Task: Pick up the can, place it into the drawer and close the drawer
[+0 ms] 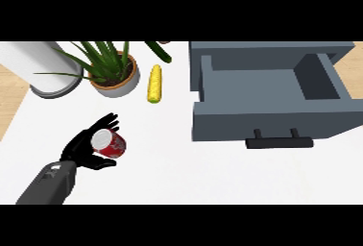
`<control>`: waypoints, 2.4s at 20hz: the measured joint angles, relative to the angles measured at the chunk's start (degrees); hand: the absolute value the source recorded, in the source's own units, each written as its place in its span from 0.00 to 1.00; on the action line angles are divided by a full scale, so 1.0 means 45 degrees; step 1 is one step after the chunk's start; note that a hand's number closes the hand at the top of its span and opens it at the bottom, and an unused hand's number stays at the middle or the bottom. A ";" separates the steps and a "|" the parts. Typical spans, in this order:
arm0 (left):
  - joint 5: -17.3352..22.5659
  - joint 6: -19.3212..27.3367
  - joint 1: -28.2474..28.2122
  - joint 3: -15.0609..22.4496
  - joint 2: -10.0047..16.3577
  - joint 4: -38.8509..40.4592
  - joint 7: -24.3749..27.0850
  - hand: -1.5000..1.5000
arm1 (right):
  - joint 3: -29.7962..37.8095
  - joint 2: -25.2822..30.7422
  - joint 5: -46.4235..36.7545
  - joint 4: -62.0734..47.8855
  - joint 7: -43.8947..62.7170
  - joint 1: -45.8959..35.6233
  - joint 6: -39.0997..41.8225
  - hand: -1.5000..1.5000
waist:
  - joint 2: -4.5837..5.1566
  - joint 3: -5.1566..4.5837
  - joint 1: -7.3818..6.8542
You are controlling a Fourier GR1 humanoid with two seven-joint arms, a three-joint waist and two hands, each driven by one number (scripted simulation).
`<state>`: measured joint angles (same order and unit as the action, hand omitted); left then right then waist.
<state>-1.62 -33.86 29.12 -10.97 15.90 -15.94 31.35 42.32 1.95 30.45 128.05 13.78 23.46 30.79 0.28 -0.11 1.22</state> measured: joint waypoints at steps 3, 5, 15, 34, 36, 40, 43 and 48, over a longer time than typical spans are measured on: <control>0.0214 -0.0414 0.0302 -0.0122 -0.0104 0.0202 -0.0319 1.00 | 0.0222 0.0040 0.0267 -0.0125 -0.0062 0.0118 0.0224 0.00 | -0.0008 0.0003 0.0001; 0.0290 -0.0763 0.0412 -0.0096 -0.0230 0.0239 -0.0628 1.00 | 0.0168 -0.0060 0.0251 -0.0099 -0.0034 0.0177 0.0272 0.00 | -0.0017 0.0003 -0.0020; 0.0983 -0.1276 0.0605 -0.0142 -0.0987 -0.1133 -0.1288 1.00 | 0.0166 -0.0263 0.0402 0.0165 0.0068 0.0365 0.0088 0.00 | -0.0088 0.0023 -0.0188; 0.3705 0.6682 -0.0453 0.0042 -0.3438 -0.9184 -0.3965 1.00 | 0.0128 -0.0341 0.0538 0.0514 -0.0047 0.0928 -0.0285 0.00 | -0.0202 0.0044 -0.0425; 0.3842 0.7393 -0.0637 0.0672 -0.3473 -1.0390 -0.4710 1.00 | 0.0153 -0.0362 0.0684 0.0679 0.0085 0.0977 -0.0262 0.00 | -0.0180 0.0043 -0.0375; 0.3836 0.8939 -0.0417 0.1592 -0.3510 -1.2521 -0.6501 1.00 | 0.0054 -0.0272 0.0800 0.0864 0.0199 0.0970 -0.0534 0.00 | -0.0152 0.0038 -0.0312; 0.3630 0.9841 0.0001 0.2008 -0.3518 -1.3460 -0.7454 1.00 | 0.0061 -0.0328 0.0916 0.0895 0.0209 0.0989 -0.0575 0.00 | -0.0127 0.0032 -0.0250; 0.3344 1.1066 0.1216 0.2651 -0.3529 -1.3665 -0.8326 1.00 | -0.0113 -0.0267 0.0745 0.0836 0.0443 0.0648 -0.0720 0.00 | -0.0091 0.0028 -0.0175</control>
<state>13.43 15.94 34.59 0.96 0.03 -77.43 -6.11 41.81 0.75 33.80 131.81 15.78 26.38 27.55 -0.13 0.02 0.43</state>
